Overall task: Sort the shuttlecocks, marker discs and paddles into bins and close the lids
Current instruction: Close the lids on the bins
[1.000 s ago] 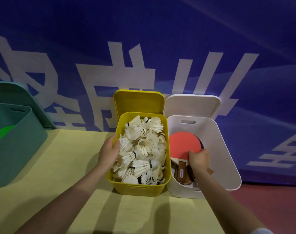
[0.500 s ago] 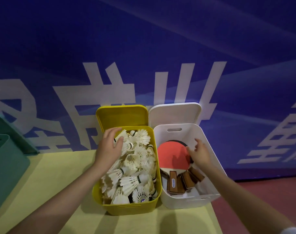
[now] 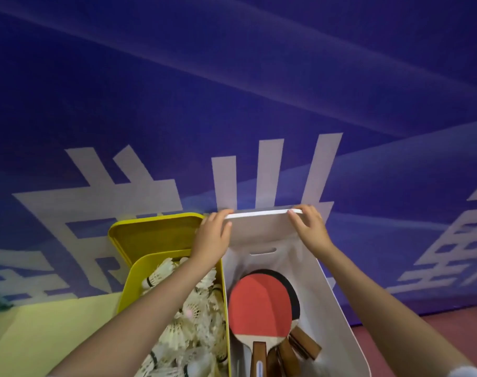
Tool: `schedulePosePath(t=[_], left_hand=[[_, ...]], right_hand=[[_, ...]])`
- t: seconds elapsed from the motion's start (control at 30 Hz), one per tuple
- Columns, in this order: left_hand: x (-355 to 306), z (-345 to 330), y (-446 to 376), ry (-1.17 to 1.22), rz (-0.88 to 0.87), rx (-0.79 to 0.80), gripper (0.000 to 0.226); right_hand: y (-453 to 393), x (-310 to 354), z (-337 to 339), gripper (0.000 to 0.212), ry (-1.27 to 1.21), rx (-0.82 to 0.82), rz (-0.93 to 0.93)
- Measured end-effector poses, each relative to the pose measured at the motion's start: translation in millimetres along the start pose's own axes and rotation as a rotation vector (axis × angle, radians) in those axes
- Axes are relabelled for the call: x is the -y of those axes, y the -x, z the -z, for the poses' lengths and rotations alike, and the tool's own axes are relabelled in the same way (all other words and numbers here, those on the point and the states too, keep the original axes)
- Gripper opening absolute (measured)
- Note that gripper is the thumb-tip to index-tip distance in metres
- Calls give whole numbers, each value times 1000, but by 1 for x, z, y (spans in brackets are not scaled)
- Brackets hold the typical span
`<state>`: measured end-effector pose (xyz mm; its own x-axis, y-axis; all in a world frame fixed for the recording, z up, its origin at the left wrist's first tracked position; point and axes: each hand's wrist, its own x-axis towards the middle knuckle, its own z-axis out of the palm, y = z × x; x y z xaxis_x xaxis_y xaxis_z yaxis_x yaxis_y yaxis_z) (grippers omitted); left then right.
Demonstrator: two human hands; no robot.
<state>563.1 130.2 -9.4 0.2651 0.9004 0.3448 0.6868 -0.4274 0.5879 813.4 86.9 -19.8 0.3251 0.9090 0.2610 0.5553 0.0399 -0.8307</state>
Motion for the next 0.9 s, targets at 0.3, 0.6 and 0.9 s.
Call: schedulePosePath(t=[0.3, 0.6, 0.9], left_hand=[[-28, 21, -13, 369, 15, -88, 14], [-106, 65, 48, 495, -147, -333, 14], [-78, 22, 183, 326, -371, -83, 20]], right_hand=[[-13, 47, 25, 9, -289, -117, 34], [53, 109, 84, 29, -420, -231, 179], [192, 37, 74, 16, -460, -291, -193]])
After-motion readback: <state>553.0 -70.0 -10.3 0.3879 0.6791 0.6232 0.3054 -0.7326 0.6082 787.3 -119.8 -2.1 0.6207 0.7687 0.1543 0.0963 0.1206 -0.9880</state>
